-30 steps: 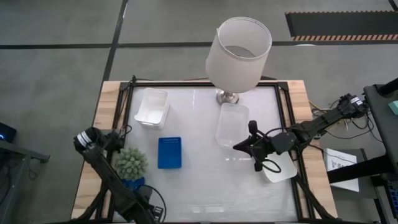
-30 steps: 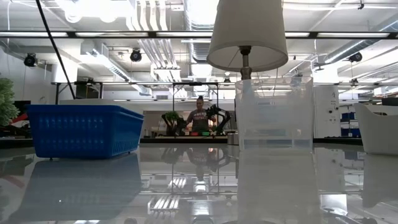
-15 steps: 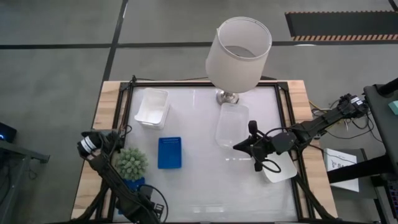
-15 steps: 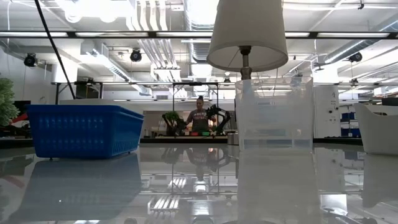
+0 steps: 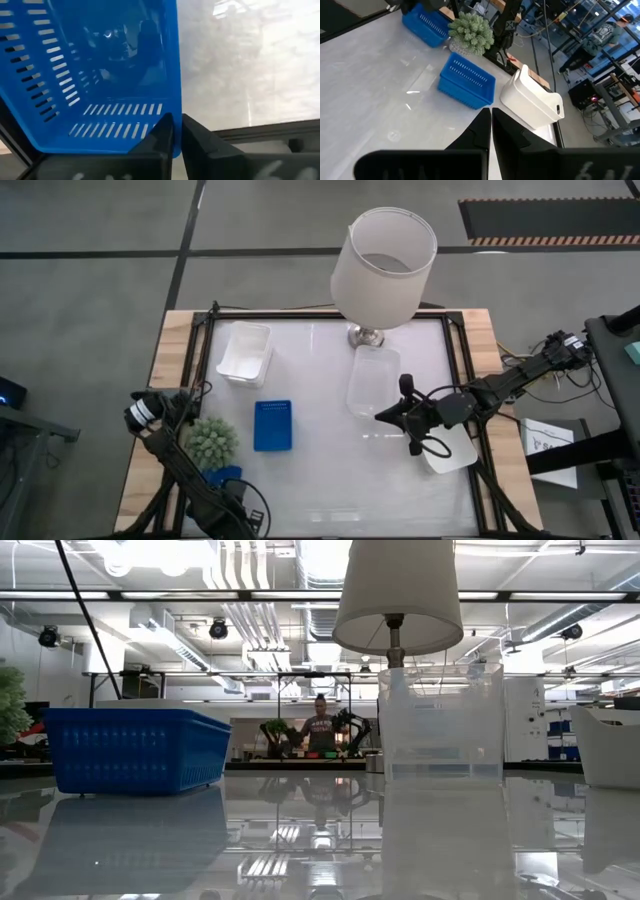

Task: Stack baskets by color
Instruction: Stack the left blue bin on the stacked blue bins

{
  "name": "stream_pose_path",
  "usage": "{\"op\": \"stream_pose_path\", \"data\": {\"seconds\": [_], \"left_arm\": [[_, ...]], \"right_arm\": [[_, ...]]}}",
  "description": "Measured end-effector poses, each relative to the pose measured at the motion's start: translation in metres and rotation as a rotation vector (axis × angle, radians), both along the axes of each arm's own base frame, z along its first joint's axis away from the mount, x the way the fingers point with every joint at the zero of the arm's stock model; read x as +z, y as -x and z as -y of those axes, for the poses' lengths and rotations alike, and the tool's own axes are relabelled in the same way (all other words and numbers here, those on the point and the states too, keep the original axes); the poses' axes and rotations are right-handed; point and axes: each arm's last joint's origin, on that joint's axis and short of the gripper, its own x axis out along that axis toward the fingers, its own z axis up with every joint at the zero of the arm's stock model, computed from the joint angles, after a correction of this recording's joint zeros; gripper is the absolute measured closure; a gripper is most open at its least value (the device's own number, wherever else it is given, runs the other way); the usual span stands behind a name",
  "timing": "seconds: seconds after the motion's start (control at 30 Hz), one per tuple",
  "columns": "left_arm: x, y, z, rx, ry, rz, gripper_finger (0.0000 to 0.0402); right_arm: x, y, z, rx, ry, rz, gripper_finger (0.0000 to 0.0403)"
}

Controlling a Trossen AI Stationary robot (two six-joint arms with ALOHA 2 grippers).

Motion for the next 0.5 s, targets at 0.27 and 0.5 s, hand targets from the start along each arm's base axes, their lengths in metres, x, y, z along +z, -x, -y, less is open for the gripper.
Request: {"op": "stream_pose_path", "data": {"seconds": [0.27, 0.5], "left_arm": [[0.021, -0.007, 0.013, -0.013, 0.092, 0.073, 0.0399], [0.048, -0.009, 0.021, -0.044, 0.090, 0.186, 0.0401]], "right_arm": [[0.000, 0.000, 0.000, 0.000, -0.001, 0.000, 0.0394], [-0.001, 0.000, 0.000, -0.004, -0.008, -0.003, 0.0394]]}}
